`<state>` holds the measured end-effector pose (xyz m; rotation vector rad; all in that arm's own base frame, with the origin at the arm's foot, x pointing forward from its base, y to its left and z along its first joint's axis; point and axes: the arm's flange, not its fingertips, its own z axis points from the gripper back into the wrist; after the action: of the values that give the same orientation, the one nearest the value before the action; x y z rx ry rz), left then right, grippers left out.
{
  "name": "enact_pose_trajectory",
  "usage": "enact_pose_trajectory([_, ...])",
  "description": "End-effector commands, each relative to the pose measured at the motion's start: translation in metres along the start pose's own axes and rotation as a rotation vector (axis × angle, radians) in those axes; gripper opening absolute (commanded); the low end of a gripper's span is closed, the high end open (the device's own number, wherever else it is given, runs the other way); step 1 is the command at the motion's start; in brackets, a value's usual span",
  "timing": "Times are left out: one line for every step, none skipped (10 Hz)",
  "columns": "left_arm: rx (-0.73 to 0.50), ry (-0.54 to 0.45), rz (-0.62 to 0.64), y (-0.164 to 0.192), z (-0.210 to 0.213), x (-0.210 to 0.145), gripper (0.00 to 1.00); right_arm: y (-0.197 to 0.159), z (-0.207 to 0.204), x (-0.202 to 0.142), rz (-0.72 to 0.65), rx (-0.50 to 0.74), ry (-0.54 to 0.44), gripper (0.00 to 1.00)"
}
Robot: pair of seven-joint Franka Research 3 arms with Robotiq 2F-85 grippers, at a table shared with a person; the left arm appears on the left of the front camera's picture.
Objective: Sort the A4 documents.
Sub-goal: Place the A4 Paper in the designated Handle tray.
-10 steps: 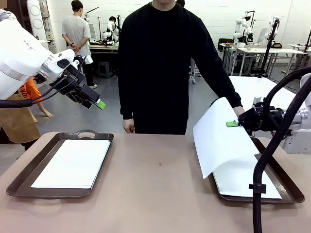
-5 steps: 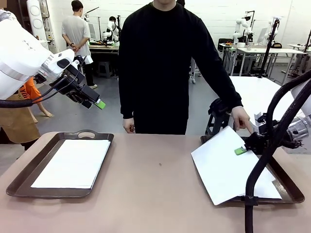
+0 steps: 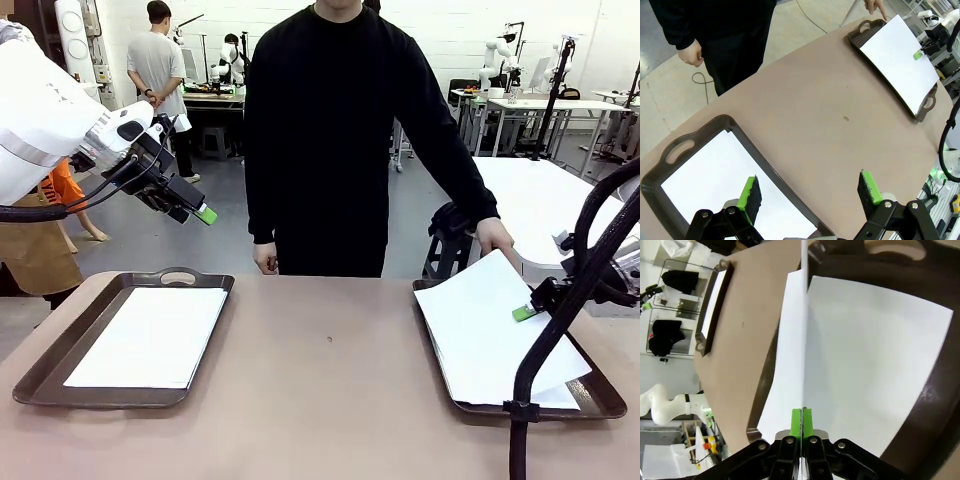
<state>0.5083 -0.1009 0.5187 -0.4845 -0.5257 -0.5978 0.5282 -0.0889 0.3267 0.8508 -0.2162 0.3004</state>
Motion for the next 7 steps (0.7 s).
enact_pose_trajectory([0.006, -0.007, 0.0, 0.0003, 0.0007, 0.0001, 1.0, -0.0053, -0.0028, -0.0099, 0.015, -0.033, -0.023, 0.01])
enact_pose_trajectory([0.006, -0.007, 0.0, 0.0003, 0.0007, 0.0001, 1.0, -0.01, -0.003, -0.0125, 0.003, -0.048, -0.04, 0.01])
enact_pose_trajectory([0.006, -0.007, 0.0, 0.0003, 0.0007, 0.0001, 1.0, -0.0114, -0.0043, -0.0141, -0.003, -0.054, -0.039, 0.01])
enact_pose_trajectory([0.006, -0.007, 0.0, 0.0003, 0.0007, 0.0001, 1.0, -0.0127, -0.006, -0.0147, -0.01, -0.075, -0.035, 0.01])
enact_pose_trajectory([0.006, -0.007, 0.0, 0.0003, 0.0007, 0.0001, 1.0, -0.0129, -0.0065, -0.0148, -0.014, -0.093, -0.043, 0.01])
enact_pose_trajectory([0.006, -0.007, 0.0, 0.0003, 0.0007, 0.0001, 1.0, -0.0127, -0.0069, -0.0147, -0.019, -0.108, -0.048, 0.01])
enact_pose_trajectory([0.006, -0.007, 0.0, 0.0003, 0.0007, 0.0001, 1.0, -0.0122, -0.0073, -0.0143, -0.019, -0.12, -0.049, 0.01])
